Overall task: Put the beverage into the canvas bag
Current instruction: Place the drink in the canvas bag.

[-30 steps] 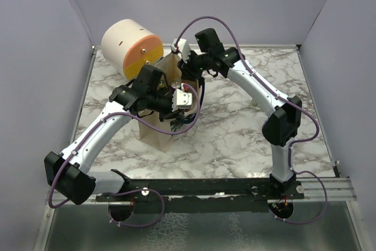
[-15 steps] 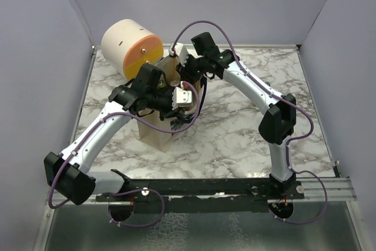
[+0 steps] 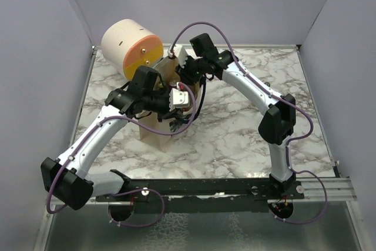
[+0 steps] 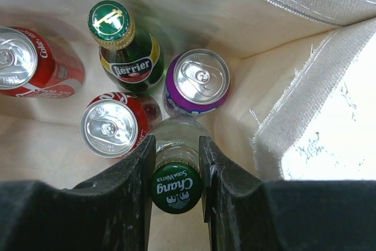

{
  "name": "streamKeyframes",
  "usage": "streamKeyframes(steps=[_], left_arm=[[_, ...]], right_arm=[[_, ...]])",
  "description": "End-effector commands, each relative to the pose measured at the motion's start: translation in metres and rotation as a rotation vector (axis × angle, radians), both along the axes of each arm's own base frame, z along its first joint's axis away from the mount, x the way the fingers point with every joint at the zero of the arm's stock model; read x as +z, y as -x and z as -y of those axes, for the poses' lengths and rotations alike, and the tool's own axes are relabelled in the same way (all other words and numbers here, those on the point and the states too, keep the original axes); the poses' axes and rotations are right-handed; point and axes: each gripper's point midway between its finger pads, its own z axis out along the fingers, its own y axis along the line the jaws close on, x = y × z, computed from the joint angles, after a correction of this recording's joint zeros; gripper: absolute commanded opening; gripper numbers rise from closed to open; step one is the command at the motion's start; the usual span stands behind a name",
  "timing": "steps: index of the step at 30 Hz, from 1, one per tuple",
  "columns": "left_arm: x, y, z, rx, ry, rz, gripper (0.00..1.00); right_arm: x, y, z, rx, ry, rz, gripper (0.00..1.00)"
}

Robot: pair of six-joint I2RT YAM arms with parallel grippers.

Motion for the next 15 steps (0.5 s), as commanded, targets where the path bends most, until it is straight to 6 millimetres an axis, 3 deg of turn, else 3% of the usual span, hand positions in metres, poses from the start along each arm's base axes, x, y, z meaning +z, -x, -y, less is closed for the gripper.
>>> streamKeyframes(steps=[1,7,15], left_arm=[[-0.009,0.014,-0.009,-0.011,-0.015,-0.039,0.02],[-0.016,0.020,-0.014,-0.027,-0.041,-0.054,0.11],[-0.019,0.020,-0.018,-0.005,-0.021,-0.049,0.34]], right_arm=[[0.030,0.004,-0.001,0.023,-0.025,0.059,0.01],[0.032,0.015,-0.004,0.054,-0.025,0.052,0.01],[0.023,0.014,-0.006,0.040,-0.013,0.046,0.01]])
